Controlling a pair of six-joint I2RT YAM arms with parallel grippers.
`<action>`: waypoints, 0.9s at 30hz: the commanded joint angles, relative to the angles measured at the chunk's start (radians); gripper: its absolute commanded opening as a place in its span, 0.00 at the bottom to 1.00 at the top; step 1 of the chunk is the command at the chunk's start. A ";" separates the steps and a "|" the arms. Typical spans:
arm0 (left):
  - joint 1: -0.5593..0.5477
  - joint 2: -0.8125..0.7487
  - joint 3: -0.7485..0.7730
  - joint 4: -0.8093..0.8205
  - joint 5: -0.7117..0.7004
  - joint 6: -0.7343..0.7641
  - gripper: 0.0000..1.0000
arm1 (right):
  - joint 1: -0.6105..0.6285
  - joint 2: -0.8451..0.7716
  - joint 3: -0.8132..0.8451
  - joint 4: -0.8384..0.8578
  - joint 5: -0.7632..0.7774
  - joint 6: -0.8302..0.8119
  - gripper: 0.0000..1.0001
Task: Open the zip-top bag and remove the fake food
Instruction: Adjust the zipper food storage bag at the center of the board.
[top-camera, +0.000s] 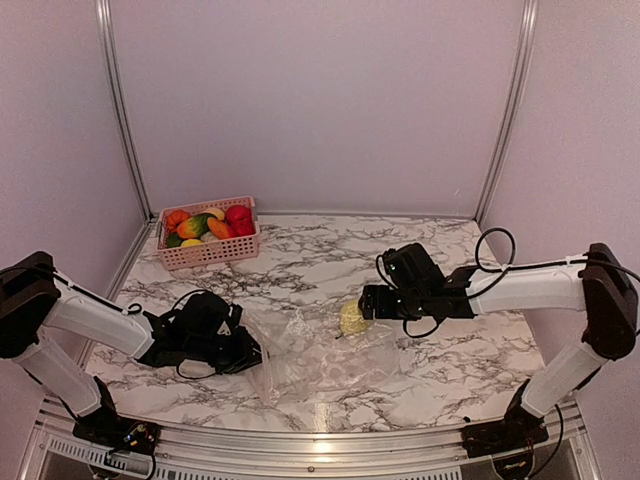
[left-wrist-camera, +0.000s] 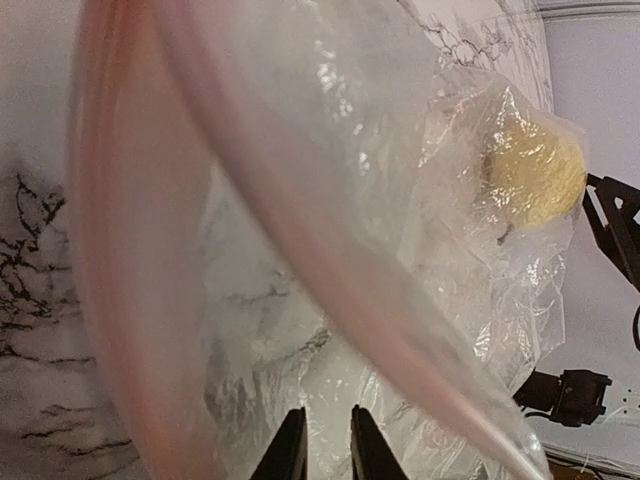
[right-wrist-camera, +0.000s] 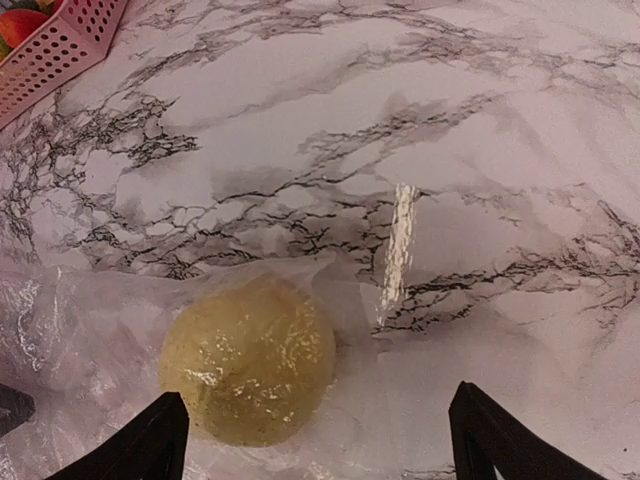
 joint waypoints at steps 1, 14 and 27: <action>-0.009 0.018 0.009 0.001 -0.019 0.015 0.16 | -0.029 0.018 -0.016 0.075 -0.030 0.023 0.87; -0.011 0.022 0.011 -0.009 -0.021 0.019 0.16 | -0.030 0.066 -0.004 0.119 -0.046 0.041 0.63; -0.013 0.032 -0.001 0.001 -0.027 0.013 0.16 | -0.024 0.047 0.041 0.065 -0.037 0.033 0.09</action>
